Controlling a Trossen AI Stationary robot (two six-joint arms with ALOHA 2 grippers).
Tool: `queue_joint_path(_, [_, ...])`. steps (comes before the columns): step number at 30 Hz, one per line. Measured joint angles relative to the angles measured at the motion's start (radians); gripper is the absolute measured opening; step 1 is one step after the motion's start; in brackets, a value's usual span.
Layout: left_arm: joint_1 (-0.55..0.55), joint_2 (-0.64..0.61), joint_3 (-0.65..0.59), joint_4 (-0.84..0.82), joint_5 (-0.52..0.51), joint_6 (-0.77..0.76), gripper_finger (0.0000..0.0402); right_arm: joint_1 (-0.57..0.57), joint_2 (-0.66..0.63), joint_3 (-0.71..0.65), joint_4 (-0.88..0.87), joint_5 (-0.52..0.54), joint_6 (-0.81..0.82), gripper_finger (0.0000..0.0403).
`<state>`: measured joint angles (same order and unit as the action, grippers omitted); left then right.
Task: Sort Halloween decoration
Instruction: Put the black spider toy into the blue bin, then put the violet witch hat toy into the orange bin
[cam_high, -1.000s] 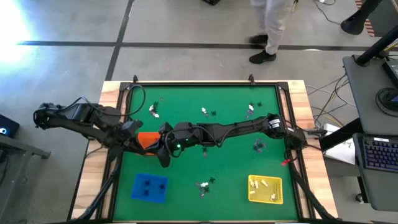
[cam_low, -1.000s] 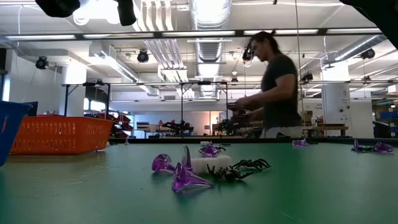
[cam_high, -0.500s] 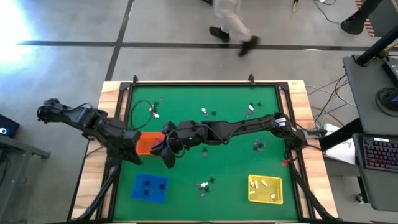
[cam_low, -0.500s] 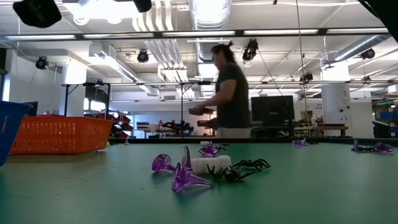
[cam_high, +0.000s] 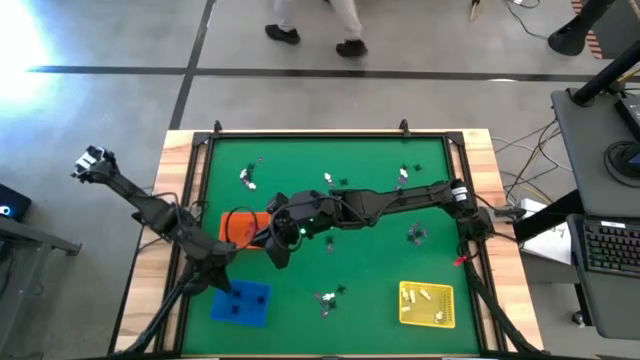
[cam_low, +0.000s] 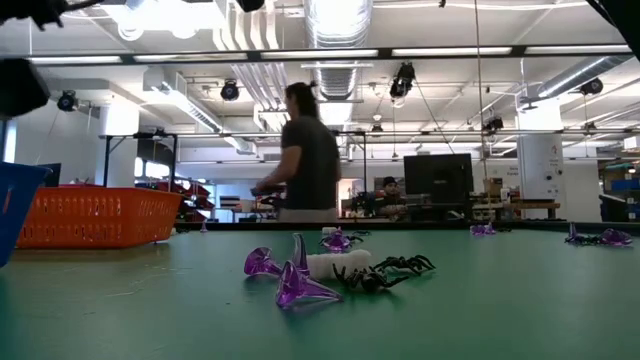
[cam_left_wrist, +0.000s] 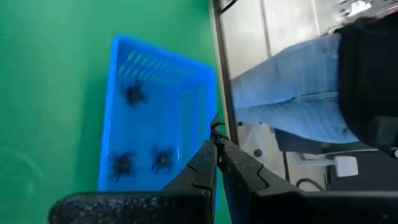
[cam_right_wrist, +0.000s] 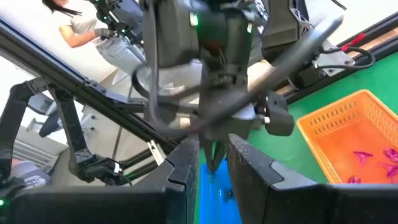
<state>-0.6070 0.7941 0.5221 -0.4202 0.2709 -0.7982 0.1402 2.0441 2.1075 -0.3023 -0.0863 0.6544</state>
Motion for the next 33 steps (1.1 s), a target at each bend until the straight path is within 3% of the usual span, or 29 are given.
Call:
queue_joint_path(17, [-0.010,0.075,-0.063,0.055,-0.001,-0.016,0.0002,0.004,0.000,0.000,-0.074,0.000,0.000,0.0073])
queue_joint_path(33, [-0.010,0.124,-0.063,0.104,0.000,-0.034,0.0082,0.004,-0.012,0.000,-0.174,0.000,-0.019,0.0073])
